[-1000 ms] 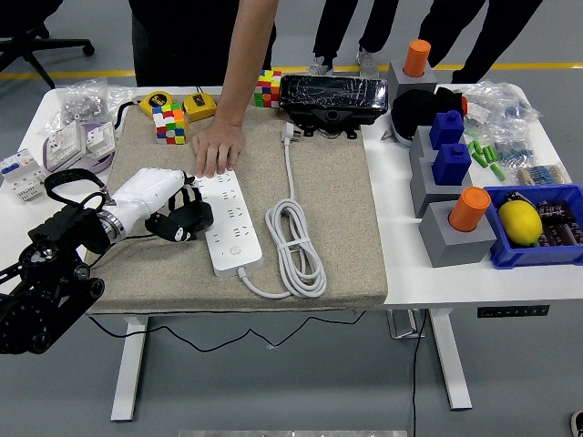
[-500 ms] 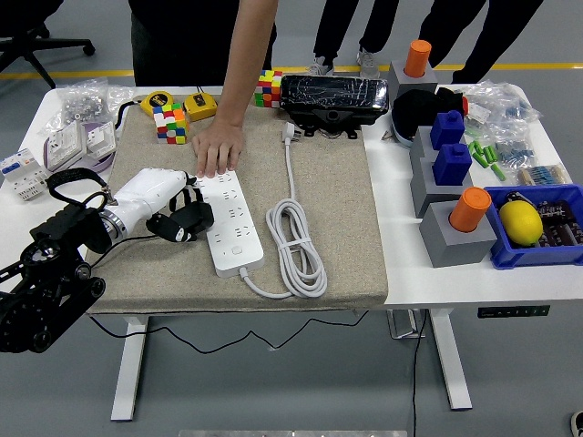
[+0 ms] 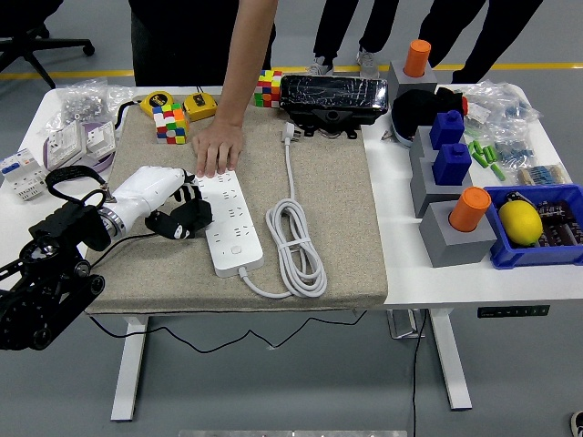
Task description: Pick up the plug,place it near the board,insert it into the board,press the button
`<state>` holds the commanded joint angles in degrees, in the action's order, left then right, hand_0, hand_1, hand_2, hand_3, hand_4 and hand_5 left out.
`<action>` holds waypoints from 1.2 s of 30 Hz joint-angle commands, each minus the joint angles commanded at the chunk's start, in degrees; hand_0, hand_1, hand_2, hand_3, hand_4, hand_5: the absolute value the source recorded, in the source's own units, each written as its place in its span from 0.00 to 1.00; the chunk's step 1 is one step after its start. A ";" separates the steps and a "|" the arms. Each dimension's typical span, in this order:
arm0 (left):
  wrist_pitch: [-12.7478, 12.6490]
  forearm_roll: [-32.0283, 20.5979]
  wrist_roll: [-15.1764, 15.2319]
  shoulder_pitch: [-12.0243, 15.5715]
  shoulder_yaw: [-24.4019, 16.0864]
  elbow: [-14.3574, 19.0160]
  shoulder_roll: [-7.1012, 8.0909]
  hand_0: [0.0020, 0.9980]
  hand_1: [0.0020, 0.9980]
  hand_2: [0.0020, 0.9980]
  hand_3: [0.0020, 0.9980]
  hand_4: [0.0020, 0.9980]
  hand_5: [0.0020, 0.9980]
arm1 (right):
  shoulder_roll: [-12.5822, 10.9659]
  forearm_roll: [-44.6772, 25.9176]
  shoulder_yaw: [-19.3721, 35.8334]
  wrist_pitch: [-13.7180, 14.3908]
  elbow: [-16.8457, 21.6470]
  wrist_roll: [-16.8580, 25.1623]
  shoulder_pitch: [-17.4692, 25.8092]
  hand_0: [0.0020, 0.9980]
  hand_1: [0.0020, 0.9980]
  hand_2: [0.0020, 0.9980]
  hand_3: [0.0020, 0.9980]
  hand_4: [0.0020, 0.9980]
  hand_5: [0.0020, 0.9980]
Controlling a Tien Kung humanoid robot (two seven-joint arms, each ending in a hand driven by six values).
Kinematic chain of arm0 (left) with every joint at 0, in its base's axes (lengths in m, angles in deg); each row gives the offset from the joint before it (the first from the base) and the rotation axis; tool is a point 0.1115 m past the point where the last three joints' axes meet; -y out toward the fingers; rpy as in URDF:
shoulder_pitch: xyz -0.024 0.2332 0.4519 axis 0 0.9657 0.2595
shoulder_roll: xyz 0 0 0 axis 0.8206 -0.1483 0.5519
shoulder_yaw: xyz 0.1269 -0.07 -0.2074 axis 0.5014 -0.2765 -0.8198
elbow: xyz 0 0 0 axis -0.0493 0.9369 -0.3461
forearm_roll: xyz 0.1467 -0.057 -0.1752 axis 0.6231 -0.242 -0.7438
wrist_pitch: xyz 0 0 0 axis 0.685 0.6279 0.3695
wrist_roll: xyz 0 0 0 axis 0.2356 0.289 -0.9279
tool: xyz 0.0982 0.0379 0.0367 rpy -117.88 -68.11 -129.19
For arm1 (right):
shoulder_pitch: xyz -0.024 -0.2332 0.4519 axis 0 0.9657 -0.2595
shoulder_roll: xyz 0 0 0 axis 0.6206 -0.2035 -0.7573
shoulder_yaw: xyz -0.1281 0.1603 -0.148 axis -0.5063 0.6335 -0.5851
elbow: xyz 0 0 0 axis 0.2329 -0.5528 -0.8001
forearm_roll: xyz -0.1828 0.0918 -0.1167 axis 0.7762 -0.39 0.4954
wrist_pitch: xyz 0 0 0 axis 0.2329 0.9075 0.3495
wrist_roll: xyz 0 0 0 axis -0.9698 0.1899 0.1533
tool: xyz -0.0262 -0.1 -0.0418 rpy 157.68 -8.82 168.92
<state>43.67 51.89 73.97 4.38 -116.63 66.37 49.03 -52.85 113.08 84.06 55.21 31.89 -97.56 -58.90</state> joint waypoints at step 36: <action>1.98 -3.15 0.65 0.16 1.07 1.99 0.99 0.69 0.81 0.84 0.82 1.00 0.33 | 0.26 0.40 0.07 0.90 0.00 0.02 0.88 0.81 0.70 0.72 0.77 1.00 1.00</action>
<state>45.66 48.75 74.62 4.55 -115.57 68.36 50.02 -52.59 113.49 84.13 56.12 31.89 -97.54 -58.01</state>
